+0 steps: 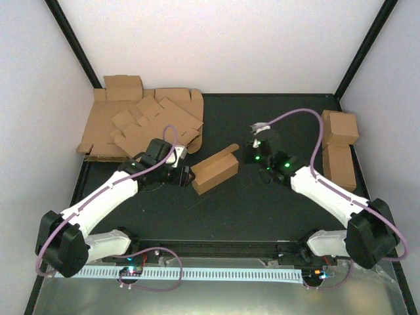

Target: Fold the paper box

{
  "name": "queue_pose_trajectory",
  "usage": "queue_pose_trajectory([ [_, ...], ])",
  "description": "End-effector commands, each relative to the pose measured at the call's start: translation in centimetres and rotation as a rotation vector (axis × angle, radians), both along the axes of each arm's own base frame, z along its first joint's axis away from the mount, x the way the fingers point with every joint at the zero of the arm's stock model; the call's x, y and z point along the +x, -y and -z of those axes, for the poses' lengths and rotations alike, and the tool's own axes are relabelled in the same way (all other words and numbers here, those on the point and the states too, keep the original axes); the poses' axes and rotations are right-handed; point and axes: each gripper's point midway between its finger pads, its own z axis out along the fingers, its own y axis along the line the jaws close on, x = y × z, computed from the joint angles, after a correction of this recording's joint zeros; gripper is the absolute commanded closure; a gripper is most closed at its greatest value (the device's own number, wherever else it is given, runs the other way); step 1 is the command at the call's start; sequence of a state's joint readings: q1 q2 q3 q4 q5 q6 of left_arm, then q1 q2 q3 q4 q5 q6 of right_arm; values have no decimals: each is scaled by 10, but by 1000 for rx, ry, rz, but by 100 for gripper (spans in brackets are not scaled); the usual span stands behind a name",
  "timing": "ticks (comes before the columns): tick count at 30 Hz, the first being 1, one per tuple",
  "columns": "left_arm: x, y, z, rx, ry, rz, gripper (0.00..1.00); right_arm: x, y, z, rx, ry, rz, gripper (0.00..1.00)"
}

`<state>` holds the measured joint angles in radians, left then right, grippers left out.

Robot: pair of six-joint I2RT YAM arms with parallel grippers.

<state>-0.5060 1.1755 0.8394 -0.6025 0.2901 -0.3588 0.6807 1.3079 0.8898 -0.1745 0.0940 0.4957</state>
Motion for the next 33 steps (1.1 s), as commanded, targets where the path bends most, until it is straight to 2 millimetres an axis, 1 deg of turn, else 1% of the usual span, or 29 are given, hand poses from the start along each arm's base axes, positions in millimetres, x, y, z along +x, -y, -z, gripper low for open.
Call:
queue_pose_trajectory([
  [1,4,4,-11,-48,48,-15,37,16,50,23,-6,-52,91,98],
  [2,4,4,-11,-51,51,-18,37,20,55,28,9,-66,97,98],
  [4,4,5,-11,-59,57,-23,37,27,55,40,57,-114,68,98],
  [6,5,5,-12,-72,65,-31,36,32,48,52,105,-162,30,98],
  [8,6,4,-12,-82,74,-48,35,34,38,65,154,-213,-16,98],
  [13,6,2,-16,-119,104,-76,33,33,18,96,229,-319,-80,98],
  [17,5,2,-12,-125,97,-80,33,26,9,106,262,-355,-133,98],
  [20,5,2,-11,-119,97,-82,33,16,9,110,268,-373,-155,98],
  [22,6,2,-12,-119,99,-81,32,5,10,112,276,-385,-173,98],
  [25,8,3,-11,-116,99,-79,32,-17,10,117,308,-414,-207,98],
  [28,9,4,-11,-112,99,-74,32,-41,9,119,355,-431,-254,98],
  [30,10,4,-11,-107,97,-69,32,-57,7,115,372,-426,-296,98],
  [31,10,3,-12,-104,99,-68,32,-66,8,116,370,-430,-307,98],
  [32,10,3,-12,-102,101,-66,32,-70,9,112,366,-418,-314,98],
  [33,10,3,-12,-96,101,-62,32,-76,12,114,359,-416,-316,98],
])
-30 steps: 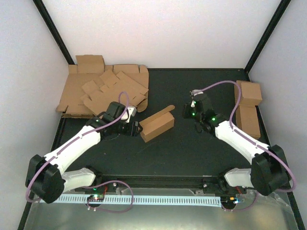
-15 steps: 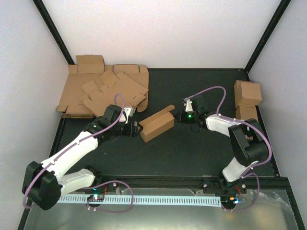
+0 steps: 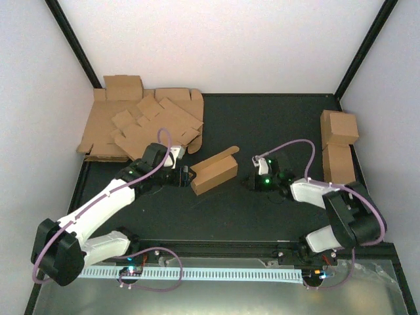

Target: Fold the paper box

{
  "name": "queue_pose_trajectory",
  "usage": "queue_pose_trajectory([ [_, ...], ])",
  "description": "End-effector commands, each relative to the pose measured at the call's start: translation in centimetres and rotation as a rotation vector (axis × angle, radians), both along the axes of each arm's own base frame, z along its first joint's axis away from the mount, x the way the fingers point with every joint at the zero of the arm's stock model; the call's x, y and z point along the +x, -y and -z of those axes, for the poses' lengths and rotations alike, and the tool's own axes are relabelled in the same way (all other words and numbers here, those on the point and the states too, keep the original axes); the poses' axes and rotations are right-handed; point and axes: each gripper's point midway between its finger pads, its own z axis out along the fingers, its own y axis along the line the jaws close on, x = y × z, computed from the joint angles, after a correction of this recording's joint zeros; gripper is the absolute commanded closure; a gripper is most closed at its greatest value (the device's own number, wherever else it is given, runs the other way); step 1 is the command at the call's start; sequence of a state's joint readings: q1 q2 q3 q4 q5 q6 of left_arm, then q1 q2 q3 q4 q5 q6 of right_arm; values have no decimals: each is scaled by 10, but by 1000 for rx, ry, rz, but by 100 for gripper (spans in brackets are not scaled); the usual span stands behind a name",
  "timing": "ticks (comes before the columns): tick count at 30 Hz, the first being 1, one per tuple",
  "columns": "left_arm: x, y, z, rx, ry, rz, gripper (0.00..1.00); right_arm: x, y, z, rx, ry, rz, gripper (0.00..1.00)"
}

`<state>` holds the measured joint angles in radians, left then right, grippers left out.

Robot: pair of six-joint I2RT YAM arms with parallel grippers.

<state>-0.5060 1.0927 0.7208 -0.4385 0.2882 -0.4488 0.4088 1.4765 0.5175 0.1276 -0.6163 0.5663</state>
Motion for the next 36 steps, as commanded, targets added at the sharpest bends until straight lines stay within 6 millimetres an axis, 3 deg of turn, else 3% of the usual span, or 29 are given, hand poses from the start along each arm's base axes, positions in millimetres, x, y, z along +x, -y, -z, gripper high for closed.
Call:
queue_pose_trajectory([
  [1,8,1,-11,6,41,5,32,-15,-2,-21,47,78,-45,98],
  [5,8,0,-12,13,45,1,32,7,23,-25,-100,162,92,98],
  [9,7,1,-12,-4,44,3,32,43,27,-39,-174,211,166,98],
  [15,2,4,-11,-42,45,11,32,86,16,-36,-195,218,209,98],
  [19,1,5,-9,-64,45,4,29,96,-4,-29,-129,195,149,98],
  [23,3,5,-8,-70,47,3,28,79,-25,-33,-4,169,45,98],
  [36,12,-7,-9,-37,64,-25,28,-1,-39,-42,109,163,-107,98],
])
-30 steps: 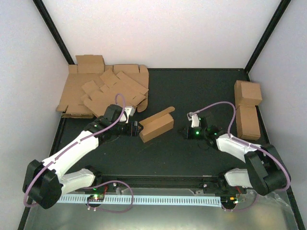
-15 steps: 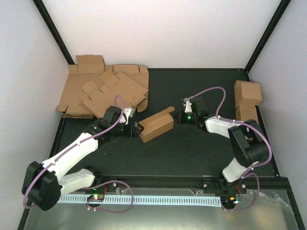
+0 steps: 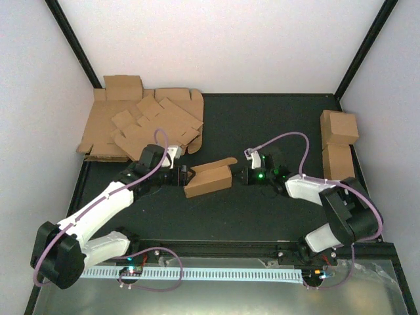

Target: Fold the paper box

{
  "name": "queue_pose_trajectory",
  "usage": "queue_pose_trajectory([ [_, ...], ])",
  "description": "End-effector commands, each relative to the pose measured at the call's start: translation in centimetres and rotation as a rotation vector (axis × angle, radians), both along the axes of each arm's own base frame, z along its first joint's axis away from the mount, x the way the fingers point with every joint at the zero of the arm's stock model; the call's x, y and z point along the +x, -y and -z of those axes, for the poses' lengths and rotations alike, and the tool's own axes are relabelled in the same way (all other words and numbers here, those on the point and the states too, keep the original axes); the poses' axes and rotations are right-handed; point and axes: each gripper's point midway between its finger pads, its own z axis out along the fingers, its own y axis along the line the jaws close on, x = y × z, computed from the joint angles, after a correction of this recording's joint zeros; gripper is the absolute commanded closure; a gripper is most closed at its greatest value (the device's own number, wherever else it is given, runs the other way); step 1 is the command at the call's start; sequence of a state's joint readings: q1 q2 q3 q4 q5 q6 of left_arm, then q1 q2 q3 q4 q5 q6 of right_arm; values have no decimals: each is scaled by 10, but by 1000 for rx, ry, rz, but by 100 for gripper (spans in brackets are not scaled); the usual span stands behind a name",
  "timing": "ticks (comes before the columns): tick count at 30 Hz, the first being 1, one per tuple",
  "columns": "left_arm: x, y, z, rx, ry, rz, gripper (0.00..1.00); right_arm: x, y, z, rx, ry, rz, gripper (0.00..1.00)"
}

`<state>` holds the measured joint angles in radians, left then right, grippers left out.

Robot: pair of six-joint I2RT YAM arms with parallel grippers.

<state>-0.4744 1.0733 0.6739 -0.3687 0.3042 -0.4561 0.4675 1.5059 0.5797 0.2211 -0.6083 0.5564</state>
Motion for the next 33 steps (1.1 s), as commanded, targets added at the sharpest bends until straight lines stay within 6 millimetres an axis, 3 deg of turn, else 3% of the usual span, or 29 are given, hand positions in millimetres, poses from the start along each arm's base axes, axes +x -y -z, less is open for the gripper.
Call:
queue_pose_trajectory([
  [1,7,-2,-10,-1,35,-1,28,-24,-14,-17,64,36,-63,98],
  [7,7,-3,-7,-1,29,0,28,-47,-19,-23,76,48,-94,98],
  [14,7,-13,-7,26,33,-35,25,-45,4,-31,-43,141,-36,97],
  [18,2,-21,-9,60,43,-48,25,-41,17,-41,-127,213,-19,88],
  [23,-6,-32,-5,122,24,-47,32,-37,26,-54,-216,295,-32,78],
  [28,-9,-35,3,151,7,-38,40,-24,29,-73,-281,388,-40,44],
  [33,-8,-37,6,177,-6,-37,46,-10,23,-76,-335,423,-76,43],
])
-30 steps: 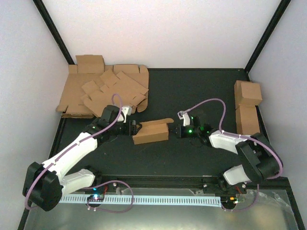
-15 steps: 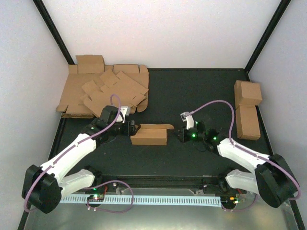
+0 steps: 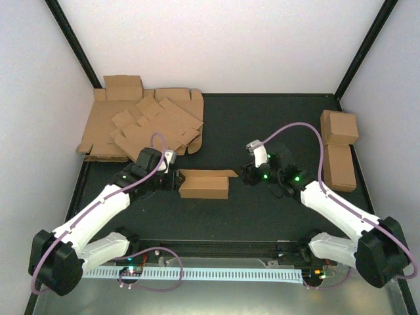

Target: Fold the paper box

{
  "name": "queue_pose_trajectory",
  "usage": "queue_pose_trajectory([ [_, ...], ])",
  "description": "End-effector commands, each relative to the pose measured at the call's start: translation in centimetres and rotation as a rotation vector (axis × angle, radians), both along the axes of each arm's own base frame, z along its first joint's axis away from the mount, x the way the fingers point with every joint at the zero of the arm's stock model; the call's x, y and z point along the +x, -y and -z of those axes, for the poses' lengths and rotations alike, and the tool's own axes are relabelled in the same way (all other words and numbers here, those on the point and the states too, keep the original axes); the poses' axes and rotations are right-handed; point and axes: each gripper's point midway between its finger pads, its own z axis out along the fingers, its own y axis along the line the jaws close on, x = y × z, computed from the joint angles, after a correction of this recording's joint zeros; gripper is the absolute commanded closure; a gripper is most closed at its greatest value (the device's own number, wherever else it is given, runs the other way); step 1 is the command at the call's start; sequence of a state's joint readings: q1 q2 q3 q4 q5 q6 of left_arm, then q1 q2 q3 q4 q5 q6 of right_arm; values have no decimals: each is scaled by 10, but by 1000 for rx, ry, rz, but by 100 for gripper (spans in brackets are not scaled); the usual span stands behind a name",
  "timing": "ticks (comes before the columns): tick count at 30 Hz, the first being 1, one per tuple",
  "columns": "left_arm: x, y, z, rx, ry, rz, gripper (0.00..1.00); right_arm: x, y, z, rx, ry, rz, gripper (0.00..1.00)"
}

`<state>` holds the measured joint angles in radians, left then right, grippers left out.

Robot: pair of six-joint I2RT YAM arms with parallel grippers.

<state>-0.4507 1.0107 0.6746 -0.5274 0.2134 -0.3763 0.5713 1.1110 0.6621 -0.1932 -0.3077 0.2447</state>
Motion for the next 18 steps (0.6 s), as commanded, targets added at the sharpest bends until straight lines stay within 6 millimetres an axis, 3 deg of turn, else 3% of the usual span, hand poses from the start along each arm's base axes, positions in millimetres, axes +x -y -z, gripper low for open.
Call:
queue_pose_trajectory([
  [1,5,-6,-5,41,8,-7,47,12,-4,5,-94,35,-36,43],
  [9,1,-2,-7,24,-11,14,57,0,-32,10,-62,-15,-161,55],
  [18,-3,7,-7,-25,-44,37,61,-18,-43,12,-36,-81,-184,67],
])
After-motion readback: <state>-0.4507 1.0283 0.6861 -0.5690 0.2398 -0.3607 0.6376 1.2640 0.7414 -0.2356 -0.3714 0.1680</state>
